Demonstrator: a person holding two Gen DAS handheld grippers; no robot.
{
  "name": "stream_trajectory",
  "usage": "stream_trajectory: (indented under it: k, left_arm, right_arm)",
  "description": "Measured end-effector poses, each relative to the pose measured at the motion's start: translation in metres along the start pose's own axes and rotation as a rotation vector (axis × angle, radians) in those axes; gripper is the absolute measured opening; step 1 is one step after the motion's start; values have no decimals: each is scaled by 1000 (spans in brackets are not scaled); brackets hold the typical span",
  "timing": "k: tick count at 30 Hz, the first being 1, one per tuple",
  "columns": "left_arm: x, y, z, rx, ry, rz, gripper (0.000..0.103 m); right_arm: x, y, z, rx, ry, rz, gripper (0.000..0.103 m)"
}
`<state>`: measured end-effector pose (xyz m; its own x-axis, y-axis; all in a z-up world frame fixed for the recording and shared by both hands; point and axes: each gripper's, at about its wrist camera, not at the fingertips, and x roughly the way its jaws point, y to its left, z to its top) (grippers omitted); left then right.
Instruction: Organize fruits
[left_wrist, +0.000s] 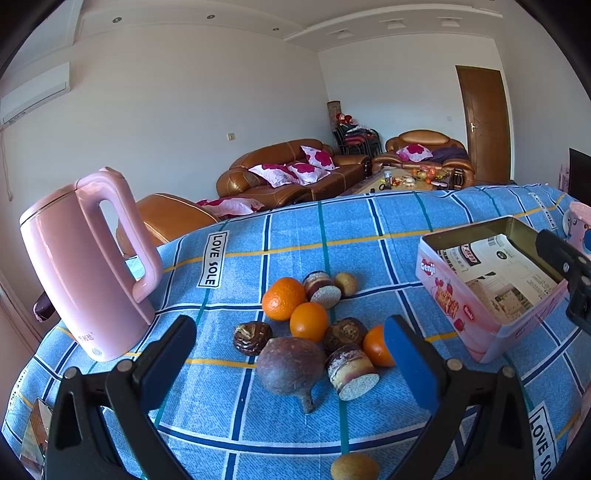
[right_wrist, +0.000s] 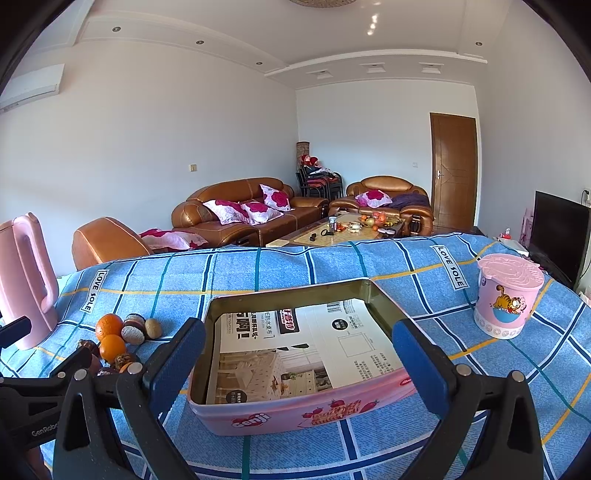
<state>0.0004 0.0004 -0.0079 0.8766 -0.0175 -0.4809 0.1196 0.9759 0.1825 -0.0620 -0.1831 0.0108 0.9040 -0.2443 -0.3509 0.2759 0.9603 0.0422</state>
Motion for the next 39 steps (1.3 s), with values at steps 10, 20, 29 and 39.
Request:
stream_trajectory:
  k: [10, 20, 29, 39]
  left_arm:
    - [1, 2, -3, -6, 19, 1, 103]
    - [-13, 27, -14, -55, 75, -7, 103]
    - [-19, 92, -45, -31, 160, 73, 103]
    - [-5, 99, -34, -25, 189, 12, 103]
  right_arm:
    - [-4, 4, -1, -7, 1, 36, 97]
    - [-12, 13, -4, -33, 0, 102, 96]
    - [-14, 74, -29, -132, 248, 437, 73]
    - [-1, 153, -64, -300, 506, 608, 44]
